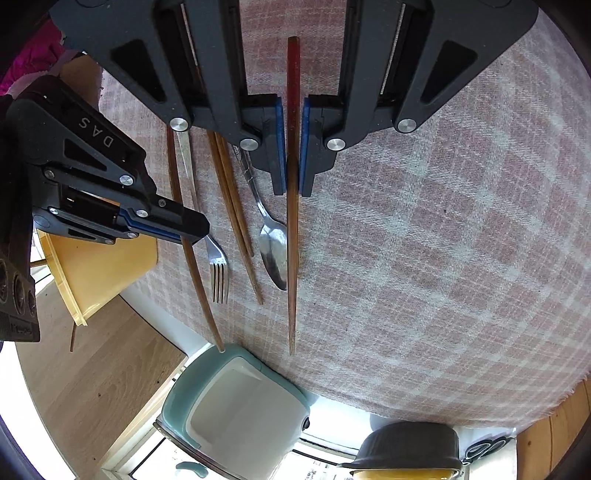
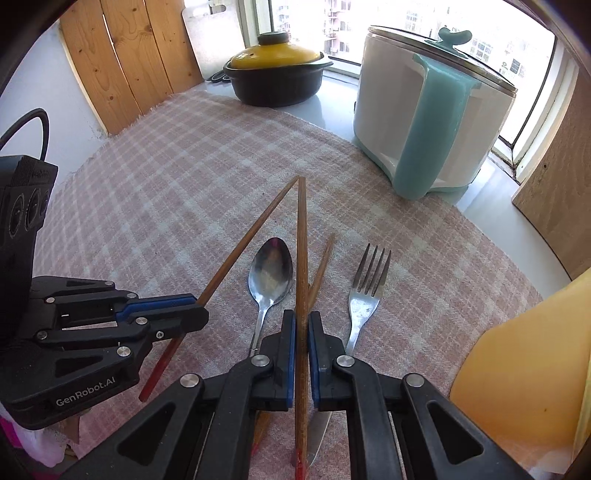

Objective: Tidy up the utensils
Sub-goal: 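Lift both chopsticks and carry them toward the yellow container, then lower the chopstick into the yellow container with the right tool while the left holds its chopstick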

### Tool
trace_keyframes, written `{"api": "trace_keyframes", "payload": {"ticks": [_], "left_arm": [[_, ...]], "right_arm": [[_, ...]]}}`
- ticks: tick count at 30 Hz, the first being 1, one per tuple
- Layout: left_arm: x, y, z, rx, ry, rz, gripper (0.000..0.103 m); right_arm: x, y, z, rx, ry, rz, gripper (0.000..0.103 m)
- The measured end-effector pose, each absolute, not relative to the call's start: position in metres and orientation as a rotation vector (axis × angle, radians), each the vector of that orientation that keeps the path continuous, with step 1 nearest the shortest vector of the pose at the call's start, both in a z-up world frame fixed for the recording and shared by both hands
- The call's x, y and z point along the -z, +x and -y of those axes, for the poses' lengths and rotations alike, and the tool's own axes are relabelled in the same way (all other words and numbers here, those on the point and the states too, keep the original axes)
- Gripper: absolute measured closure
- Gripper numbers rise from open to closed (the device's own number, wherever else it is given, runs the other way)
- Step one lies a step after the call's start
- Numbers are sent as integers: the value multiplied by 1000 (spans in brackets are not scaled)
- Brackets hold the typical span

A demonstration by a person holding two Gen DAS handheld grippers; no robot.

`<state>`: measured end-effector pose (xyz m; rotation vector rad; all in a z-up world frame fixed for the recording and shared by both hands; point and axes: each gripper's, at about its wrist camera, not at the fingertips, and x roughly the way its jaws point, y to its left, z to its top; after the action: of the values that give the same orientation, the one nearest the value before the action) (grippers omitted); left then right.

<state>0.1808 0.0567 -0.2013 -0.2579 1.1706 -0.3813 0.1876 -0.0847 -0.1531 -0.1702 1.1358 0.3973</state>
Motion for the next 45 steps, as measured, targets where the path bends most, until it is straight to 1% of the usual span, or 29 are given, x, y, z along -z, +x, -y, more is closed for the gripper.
{"api": "trace_keyframes", "payload": {"ticks": [4, 10, 19, 24, 35, 45], "left_arm": [[185, 171, -57, 384, -295, -1134, 99], [146, 155, -49, 387, -341, -1041, 99], [81, 135, -12, 409, -333, -876, 99], [57, 125, 12, 424, -328, -816, 99], [21, 104, 62, 444, -323, -717, 99], [10, 114, 117, 440, -310, -653, 99]], "right_arm": [[136, 169, 96, -413, -122, -1097, 99], [105, 138, 121, -428, -66, -1028, 99], [61, 99, 183, -395, -29, -934, 99], [40, 84, 215, -382, -30, -888, 99], [15, 64, 265, -415, -26, -841, 99], [-16, 54, 304, -444, -56, -780, 99]]}}
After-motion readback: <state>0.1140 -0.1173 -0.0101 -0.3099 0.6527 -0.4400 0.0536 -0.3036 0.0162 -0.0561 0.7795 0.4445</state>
